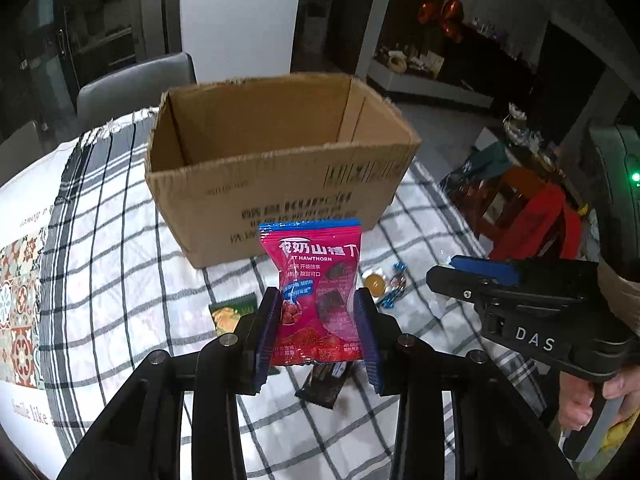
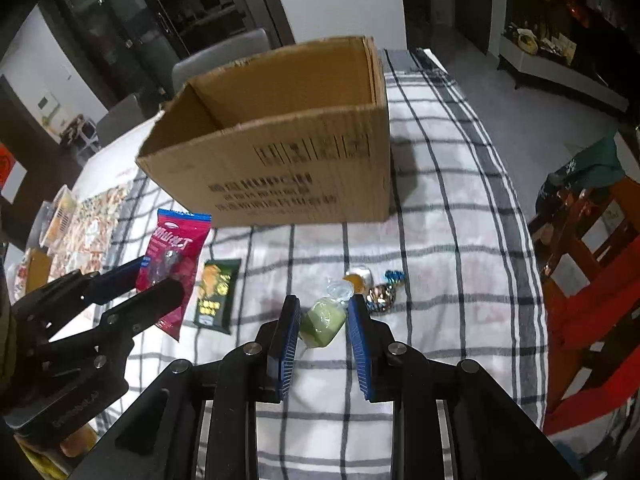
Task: Organize snacks
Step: 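Carry the bag and candy over the box and open both grippers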
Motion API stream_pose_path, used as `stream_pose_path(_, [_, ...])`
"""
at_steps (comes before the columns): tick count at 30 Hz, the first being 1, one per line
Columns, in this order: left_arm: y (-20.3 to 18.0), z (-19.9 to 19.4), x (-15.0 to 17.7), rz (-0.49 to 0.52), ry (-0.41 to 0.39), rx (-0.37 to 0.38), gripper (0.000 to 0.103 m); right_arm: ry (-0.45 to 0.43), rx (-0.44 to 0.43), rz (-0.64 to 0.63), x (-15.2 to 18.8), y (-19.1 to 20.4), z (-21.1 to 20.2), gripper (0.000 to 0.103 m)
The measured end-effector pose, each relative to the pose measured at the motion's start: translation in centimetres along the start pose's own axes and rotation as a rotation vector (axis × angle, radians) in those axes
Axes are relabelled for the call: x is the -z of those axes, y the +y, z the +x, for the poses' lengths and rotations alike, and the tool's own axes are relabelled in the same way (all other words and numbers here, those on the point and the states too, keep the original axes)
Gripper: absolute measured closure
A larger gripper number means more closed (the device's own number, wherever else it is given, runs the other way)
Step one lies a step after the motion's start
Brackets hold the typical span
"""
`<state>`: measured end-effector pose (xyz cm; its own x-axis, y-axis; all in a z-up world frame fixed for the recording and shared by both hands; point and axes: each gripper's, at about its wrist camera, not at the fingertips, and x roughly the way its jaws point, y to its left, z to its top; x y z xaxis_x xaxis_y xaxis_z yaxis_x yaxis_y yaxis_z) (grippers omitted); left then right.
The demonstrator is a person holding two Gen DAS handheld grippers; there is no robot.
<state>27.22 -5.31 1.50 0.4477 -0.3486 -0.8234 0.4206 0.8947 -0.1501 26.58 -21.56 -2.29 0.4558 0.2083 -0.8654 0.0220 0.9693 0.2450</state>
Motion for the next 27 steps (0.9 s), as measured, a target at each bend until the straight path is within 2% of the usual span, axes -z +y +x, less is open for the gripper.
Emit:
stream_pose_path(16, [0.1, -4.3, -3.6, 0.002, -0.123, 0.005, 0.066, -0.142, -0.036, -0.009, -3.6, 1.0, -4.4, 0.076])
stream_pose_path(27, [1.1, -4.6, -7.1, -0.012, -0.156, -0.019, 0.066, -0.21, -0.043, -0.04, -7.8, 1.9, -5.4, 0.076])
